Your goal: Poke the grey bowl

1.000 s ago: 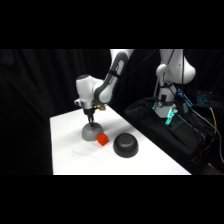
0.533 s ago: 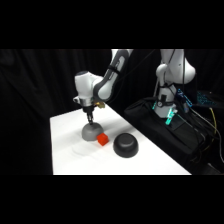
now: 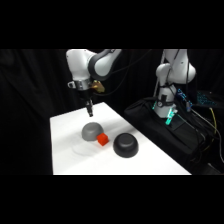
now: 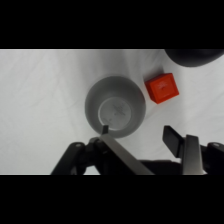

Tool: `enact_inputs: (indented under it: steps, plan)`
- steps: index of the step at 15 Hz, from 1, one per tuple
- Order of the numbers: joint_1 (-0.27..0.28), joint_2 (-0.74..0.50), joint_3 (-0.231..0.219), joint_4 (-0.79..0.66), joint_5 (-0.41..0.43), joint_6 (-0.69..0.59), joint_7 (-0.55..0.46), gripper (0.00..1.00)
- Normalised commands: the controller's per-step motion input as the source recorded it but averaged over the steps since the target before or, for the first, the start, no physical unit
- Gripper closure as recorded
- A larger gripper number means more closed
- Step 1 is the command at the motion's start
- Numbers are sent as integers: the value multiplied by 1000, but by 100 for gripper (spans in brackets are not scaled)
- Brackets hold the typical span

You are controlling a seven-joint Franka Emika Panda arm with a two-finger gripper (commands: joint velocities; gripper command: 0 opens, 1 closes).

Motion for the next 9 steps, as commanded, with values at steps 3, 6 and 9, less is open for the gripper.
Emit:
enact_inputs:
  steps: [3, 6, 9]
  plan:
    - [27, -163, 8, 156, -4, -339, 35, 0]
    - [32, -118, 15, 141, -13, -252, 48, 0]
    - [26, -84, 25, 115, -5, -187, 5, 0]
